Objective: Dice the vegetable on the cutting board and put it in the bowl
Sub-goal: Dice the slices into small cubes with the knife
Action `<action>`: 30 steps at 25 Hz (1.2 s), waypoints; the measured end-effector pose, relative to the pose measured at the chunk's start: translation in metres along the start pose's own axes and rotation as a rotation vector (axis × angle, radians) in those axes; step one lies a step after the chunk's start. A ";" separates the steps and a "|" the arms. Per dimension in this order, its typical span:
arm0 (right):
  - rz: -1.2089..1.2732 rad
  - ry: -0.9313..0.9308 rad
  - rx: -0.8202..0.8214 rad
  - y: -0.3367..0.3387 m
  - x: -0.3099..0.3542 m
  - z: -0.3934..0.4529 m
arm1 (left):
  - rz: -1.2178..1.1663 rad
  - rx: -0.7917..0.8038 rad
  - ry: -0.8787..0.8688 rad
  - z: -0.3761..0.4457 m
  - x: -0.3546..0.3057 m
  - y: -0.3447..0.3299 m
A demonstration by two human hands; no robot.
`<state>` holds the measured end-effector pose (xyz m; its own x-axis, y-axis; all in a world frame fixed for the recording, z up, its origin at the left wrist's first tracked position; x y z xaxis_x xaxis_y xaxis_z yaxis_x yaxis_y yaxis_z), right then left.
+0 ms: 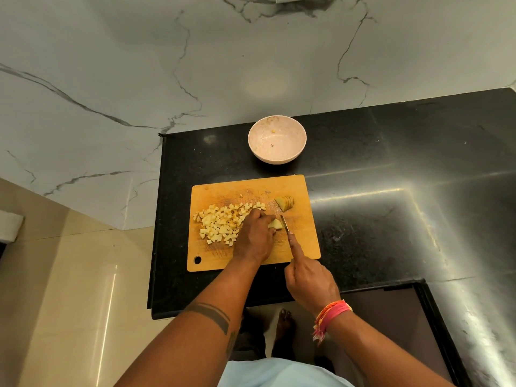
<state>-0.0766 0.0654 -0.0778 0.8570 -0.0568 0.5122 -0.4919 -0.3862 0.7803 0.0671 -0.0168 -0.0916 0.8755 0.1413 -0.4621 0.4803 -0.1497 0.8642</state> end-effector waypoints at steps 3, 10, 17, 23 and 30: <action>-0.020 0.021 0.015 -0.003 0.010 0.008 | 0.007 -0.016 0.003 0.001 -0.002 0.001; -0.097 0.023 0.056 -0.012 0.011 0.020 | 0.021 -0.018 0.031 0.001 -0.005 0.004; -0.037 0.004 0.079 -0.021 -0.010 -0.026 | 0.018 -0.027 0.026 -0.003 -0.005 0.005; -0.023 0.042 0.056 -0.015 0.018 0.014 | 0.028 -0.038 0.007 -0.006 -0.004 0.006; -0.083 0.022 0.098 -0.024 0.008 -0.006 | 0.004 -0.042 0.053 -0.004 -0.001 0.004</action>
<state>-0.0589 0.0800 -0.0899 0.8898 -0.0009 0.4564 -0.4015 -0.4770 0.7818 0.0675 -0.0134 -0.0871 0.8727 0.1926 -0.4487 0.4735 -0.1097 0.8739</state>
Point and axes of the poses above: each hand's wrist, its own z-axis towards the middle knuckle, its own y-axis out of the back of the hand, x = y × z, the point moved 8 cm from there along z, towards the middle knuckle, and after that the axes turned 5 degrees about z, right-handed, at the moved point
